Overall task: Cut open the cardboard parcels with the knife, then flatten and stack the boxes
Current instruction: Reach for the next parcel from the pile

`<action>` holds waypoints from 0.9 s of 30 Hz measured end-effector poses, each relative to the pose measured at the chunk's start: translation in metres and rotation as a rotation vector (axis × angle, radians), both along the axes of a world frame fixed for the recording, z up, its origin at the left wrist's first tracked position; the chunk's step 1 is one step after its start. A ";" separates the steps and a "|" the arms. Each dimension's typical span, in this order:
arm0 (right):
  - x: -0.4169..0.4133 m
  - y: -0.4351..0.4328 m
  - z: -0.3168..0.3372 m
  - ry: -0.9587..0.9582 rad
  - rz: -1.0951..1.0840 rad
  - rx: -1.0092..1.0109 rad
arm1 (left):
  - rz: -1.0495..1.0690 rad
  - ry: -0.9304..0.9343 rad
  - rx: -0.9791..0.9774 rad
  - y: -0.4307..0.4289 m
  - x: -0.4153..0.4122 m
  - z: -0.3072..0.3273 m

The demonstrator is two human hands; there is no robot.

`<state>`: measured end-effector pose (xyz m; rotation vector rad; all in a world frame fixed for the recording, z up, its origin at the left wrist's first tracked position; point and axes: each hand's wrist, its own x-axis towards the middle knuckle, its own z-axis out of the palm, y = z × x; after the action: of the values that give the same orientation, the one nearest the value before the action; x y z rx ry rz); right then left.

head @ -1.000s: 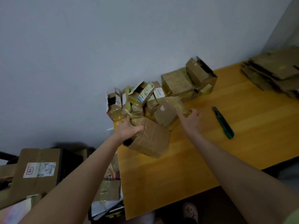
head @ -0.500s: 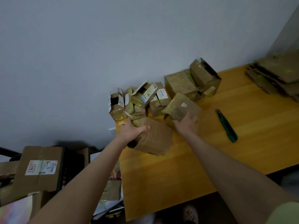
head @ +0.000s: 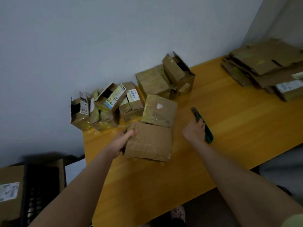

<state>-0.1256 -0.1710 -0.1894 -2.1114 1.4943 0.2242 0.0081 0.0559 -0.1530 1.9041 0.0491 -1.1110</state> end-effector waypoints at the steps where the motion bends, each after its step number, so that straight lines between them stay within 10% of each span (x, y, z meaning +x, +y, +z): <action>1: -0.002 -0.009 -0.007 0.028 0.003 -0.004 | 0.018 0.025 -0.009 0.001 0.005 -0.002; 11: -0.015 -0.036 -0.035 0.225 0.078 -0.032 | 0.000 0.141 -0.025 0.012 0.012 -0.016; 20: 0.004 0.004 -0.006 -0.485 -0.351 0.279 | 0.003 0.018 -0.104 0.029 0.002 0.004; 27: 0.011 0.062 0.045 -0.511 -0.018 0.408 | -0.128 -0.181 -0.191 0.047 -0.008 0.021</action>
<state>-0.1143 -0.1087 -0.1441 -1.6644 1.0580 -0.0214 -0.0002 0.1025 -0.1315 1.8465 -0.2739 -0.9842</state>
